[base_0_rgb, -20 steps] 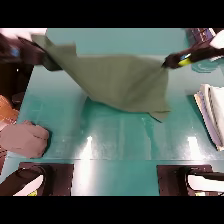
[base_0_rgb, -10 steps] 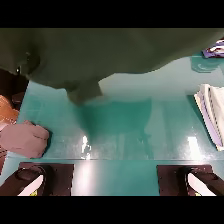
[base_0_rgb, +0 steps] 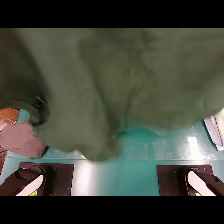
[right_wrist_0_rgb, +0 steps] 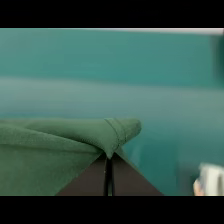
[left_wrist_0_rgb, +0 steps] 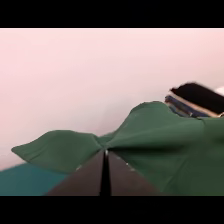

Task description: Fold the shirts.

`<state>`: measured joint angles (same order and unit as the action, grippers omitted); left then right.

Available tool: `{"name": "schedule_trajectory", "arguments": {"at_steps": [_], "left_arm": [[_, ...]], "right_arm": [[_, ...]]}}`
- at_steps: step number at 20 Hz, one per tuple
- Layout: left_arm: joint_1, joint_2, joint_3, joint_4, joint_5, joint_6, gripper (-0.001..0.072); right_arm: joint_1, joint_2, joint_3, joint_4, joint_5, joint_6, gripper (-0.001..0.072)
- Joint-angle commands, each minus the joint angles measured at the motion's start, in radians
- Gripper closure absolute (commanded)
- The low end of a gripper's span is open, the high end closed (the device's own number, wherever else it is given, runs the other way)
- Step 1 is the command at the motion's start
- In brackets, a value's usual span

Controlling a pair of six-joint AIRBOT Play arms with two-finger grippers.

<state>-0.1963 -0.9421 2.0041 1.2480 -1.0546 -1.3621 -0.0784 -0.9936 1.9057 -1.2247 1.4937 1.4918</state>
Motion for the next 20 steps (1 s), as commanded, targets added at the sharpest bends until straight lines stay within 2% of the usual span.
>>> {"name": "schedule_trajectory", "arguments": {"at_steps": [1,4,8,10,13,16,17,18,19,20], "left_arm": [[0.001,-0.175,-0.079,0.163,-0.131,-0.027,0.0686],[0.018,-0.441,-0.079,0.175,-0.206,-0.030,0.0685],[0.035,-0.740,-0.079,0.178,-0.139,-0.026,0.0686],[0.035,-0.827,-0.079,0.164,-0.046,-0.026,0.0686],[0.036,-0.883,-0.079,0.163,0.119,-0.026,0.0685],[0.050,-0.893,-0.079,0.166,0.187,-0.047,0.0683],[0.059,-0.892,-0.076,0.164,0.178,-0.055,0.0539],[0.066,-0.892,-0.076,0.164,0.165,-0.073,0.0266],[0.076,-0.891,-0.076,0.162,0.145,-0.089,0.0161],[0.085,-0.890,-0.071,0.164,0.113,-0.100,0.0161]], "right_arm": [[0.058,-0.183,-0.058,0.000,0.150,0.049,0.0696],[0.148,-0.369,-0.182,-0.003,0.086,0.043,0.0696],[0.197,-0.568,-0.276,0.001,-0.192,0.033,0.0697],[0.204,-0.658,-0.243,0.000,-0.263,0.033,0.0696],[0.203,-0.767,-0.131,0.002,-0.283,0.034,0.0695],[0.203,-0.835,-0.010,0.002,-0.291,0.034,0.0693],[0.203,-0.850,0.024,0.002,-0.291,0.035,0.0657],[0.201,-0.859,0.052,0.002,-0.291,0.034,0.0462],[0.201,-0.862,0.073,0.001,-0.289,0.034,0.0312],[0.201,-0.861,0.090,0.001,-0.280,0.034,0.0309]]}}
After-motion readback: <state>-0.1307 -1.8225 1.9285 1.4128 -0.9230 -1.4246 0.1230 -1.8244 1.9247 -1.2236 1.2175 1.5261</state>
